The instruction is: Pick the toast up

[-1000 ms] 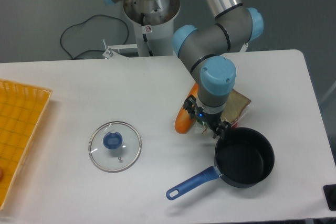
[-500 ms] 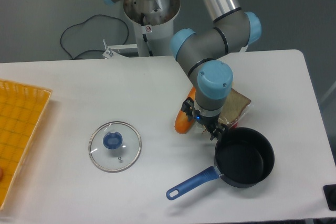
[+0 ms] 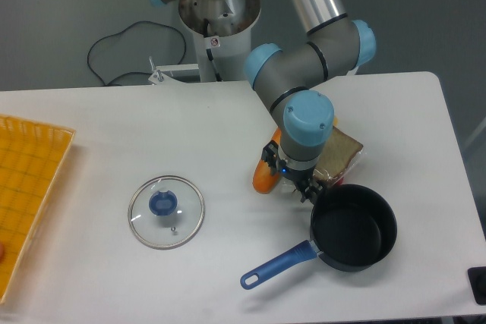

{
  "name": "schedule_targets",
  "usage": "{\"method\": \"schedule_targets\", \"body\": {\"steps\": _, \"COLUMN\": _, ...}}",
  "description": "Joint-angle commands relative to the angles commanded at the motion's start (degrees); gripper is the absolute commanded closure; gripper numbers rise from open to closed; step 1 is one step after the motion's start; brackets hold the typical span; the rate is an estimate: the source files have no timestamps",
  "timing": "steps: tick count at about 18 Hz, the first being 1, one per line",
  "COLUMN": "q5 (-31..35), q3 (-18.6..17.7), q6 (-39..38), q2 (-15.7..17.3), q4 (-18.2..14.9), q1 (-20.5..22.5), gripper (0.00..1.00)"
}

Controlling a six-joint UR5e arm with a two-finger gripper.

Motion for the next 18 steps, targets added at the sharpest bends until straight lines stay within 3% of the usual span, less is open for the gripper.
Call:
{"method": "schedule_targets", "body": {"steps": 3, "q5": 0.00, "q3": 0.00, "q6": 0.09, "q2": 0.00, "q4": 0.00, "q1": 0.00, "gripper": 0.19}}
{"method": "schedule_targets", "body": {"steps": 9, "q5": 0.17, "q3": 0.00, "q6": 0.18, "q2": 0.09, "q4": 0.00, "q1": 0.00, "gripper": 0.41}}
{"method": "schedule_targets", "body": {"steps": 18, "q5": 0.18, "q3": 0.00, "q6": 1.49, "q2": 0.18, "q4": -0.09, "q1": 0.09, "gripper": 0.88}}
